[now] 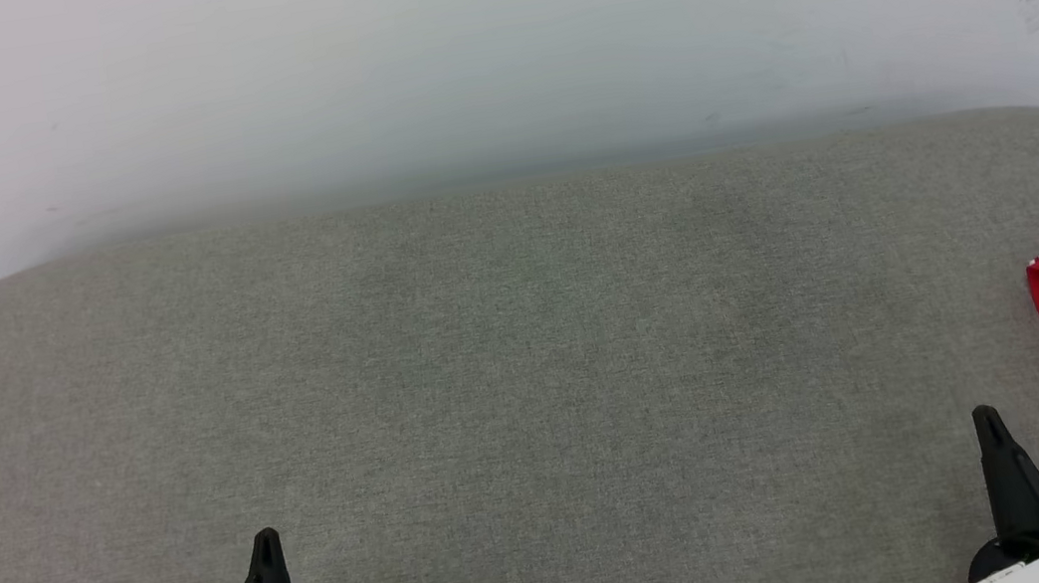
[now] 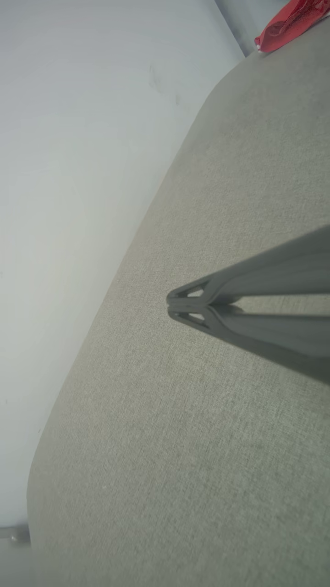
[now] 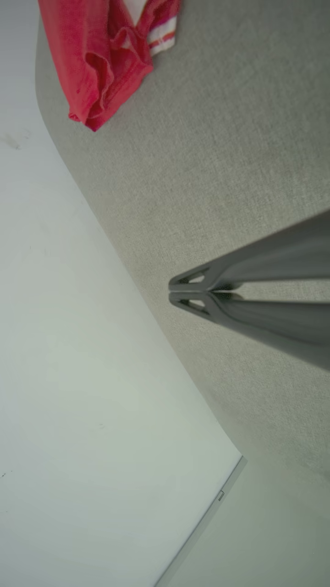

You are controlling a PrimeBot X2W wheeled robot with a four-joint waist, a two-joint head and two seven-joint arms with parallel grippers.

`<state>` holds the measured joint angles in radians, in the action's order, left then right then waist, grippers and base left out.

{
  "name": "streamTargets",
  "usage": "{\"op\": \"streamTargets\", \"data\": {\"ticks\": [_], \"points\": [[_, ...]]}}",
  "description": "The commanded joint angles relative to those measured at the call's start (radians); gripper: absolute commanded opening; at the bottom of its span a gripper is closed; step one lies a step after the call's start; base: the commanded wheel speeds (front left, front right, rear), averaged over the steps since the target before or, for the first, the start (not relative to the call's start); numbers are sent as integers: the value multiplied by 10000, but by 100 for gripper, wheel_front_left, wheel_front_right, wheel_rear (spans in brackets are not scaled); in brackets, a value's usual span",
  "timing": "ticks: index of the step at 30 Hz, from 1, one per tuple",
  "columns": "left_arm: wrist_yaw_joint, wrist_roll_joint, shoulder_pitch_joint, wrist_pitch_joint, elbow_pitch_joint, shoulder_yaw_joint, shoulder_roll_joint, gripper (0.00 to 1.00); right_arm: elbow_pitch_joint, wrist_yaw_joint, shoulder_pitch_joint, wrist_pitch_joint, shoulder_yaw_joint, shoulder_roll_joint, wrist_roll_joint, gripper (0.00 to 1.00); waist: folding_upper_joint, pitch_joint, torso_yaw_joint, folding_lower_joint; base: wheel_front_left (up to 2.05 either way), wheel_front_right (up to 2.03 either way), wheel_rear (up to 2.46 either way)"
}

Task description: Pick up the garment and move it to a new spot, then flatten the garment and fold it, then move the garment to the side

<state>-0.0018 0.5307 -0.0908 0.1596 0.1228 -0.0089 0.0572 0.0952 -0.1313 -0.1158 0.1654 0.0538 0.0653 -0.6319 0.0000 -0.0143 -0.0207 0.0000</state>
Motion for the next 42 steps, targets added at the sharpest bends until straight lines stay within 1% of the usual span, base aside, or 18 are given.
{"op": "streamTargets", "data": {"ticks": [1, 22, 42], "points": [[-63, 323, 299, -65, -81, 56, 79, 0, -83, 2, 303, -51, -4, 112, -314, 0, 0, 2, 3, 0, 0, 0, 0], [-435, 3516, 806, -775, 277, 307, 121, 0, 368, 3, 899, -746, 28, 153, -3248, 0, 0, 39, 46, 0, 0, 0, 0], [-722, 5962, 1223, -1354, 576, 531, 129, 0, 730, 5, 1341, -1316, 100, 149, -5487, 0, 0, 74, 87, 0, 0, 0, 0]]}}
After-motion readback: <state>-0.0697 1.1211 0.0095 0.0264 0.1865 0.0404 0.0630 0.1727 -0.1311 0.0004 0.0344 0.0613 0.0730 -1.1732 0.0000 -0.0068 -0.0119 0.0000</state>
